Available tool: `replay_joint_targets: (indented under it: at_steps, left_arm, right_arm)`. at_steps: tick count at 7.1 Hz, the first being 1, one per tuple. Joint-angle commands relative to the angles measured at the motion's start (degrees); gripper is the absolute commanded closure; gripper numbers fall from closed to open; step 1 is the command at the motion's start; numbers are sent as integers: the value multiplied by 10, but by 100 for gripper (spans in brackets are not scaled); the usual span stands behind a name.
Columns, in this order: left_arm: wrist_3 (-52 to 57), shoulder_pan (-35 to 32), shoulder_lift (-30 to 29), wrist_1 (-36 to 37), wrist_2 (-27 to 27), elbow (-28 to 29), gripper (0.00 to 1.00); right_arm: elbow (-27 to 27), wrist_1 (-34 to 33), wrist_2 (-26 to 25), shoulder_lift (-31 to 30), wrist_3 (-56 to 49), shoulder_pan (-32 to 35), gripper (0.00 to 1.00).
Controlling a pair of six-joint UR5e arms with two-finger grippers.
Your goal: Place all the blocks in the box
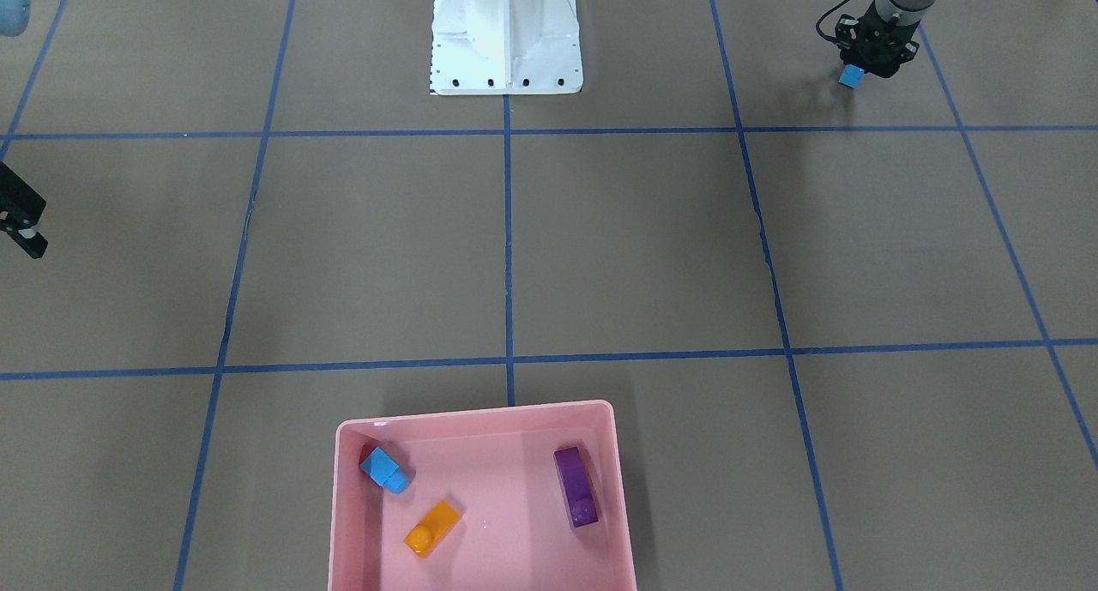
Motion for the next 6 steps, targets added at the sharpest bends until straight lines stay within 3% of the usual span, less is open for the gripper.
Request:
replay_joint_targets:
  at_steps: [1, 3, 6]
  left_arm:
    - [-7, -16, 4, -8, -5, -40, 100]
    - [-40, -113, -19, -8, -1, -116, 100]
    - [-76, -274, -174, -3, 2, -119, 100]
  right_arm:
    - [0, 1, 0, 2, 0, -1, 0]
    - [0, 2, 0, 1, 0, -1, 0]
    - [0, 2, 0, -1, 1, -1, 0]
